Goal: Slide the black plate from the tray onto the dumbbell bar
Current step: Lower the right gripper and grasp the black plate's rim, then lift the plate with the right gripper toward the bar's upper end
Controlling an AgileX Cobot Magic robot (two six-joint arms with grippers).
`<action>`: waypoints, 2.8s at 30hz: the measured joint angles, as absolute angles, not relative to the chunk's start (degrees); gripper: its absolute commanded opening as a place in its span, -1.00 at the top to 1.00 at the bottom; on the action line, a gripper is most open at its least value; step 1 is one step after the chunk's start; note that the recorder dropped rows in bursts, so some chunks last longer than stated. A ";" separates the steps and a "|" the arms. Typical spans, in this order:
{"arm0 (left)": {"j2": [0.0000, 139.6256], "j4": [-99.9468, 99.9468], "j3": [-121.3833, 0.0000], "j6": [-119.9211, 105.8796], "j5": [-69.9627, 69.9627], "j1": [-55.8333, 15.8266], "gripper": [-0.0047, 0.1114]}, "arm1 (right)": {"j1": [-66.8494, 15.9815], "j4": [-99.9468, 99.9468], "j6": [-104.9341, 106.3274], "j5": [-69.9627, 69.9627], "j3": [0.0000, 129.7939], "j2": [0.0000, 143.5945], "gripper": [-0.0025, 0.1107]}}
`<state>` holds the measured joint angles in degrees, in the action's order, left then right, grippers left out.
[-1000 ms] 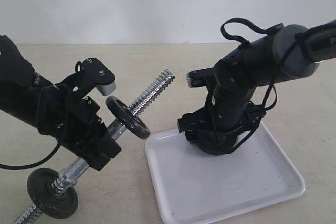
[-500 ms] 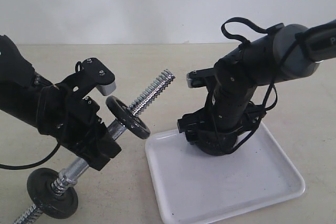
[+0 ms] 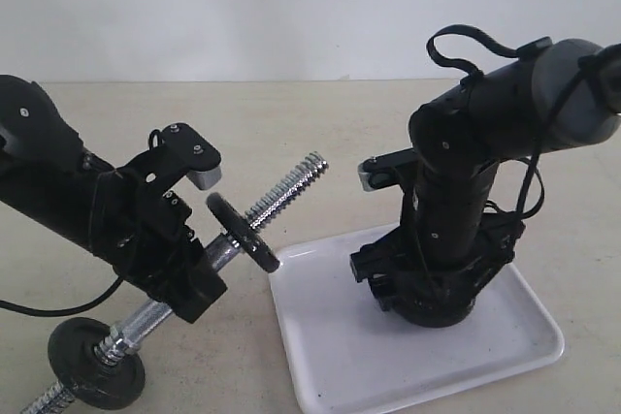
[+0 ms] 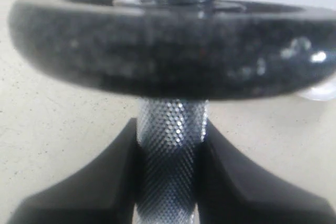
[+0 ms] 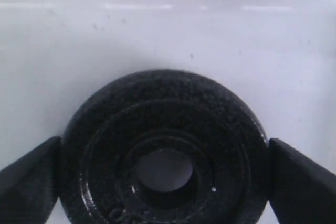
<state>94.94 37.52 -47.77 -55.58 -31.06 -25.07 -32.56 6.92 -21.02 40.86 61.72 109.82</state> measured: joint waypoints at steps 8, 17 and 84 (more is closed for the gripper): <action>95.59 37.64 -47.77 -55.58 -30.91 -25.07 0.84 | -32.56 7.33 -19.98 43.60 61.09 106.90 0.96; 95.59 37.64 -47.77 -55.58 -30.91 -25.07 0.84 | -32.56 6.93 -19.28 43.18 61.04 106.50 0.96; 86.86 42.93 -47.86 -77.17 -46.52 -25.07 0.84 | -32.56 -28.80 1.38 42.85 60.90 76.12 0.96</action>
